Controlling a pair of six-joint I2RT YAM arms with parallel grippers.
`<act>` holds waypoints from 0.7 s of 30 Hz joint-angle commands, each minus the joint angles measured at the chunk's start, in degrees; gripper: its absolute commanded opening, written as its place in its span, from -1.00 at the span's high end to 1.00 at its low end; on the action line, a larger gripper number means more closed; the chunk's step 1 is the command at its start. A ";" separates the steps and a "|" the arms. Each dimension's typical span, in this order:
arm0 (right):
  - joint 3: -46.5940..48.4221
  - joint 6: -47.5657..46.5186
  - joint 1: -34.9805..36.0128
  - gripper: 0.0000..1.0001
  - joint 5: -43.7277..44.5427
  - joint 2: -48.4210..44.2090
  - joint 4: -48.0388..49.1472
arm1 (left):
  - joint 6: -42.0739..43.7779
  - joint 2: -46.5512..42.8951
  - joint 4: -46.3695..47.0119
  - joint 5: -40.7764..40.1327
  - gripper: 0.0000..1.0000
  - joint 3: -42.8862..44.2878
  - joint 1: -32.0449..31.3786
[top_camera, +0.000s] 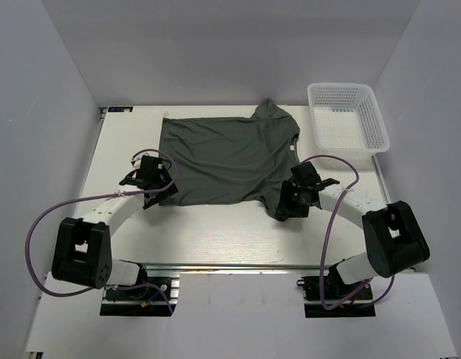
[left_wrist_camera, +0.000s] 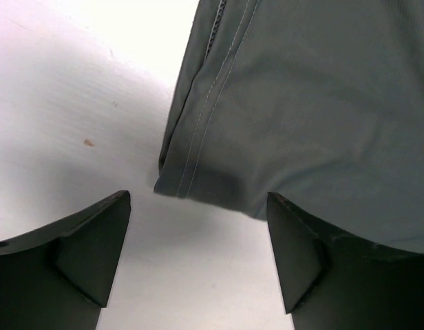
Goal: Fold and stack the t-shirts
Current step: Grap the side of the flattened tshirt closest away from the robot with both arms
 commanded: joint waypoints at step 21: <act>-0.67 1.74 -0.15 0.61 3.78 0.69 -1.57 | -1.28 11.56 4.00 1.11 -0.05 -2.12 0.47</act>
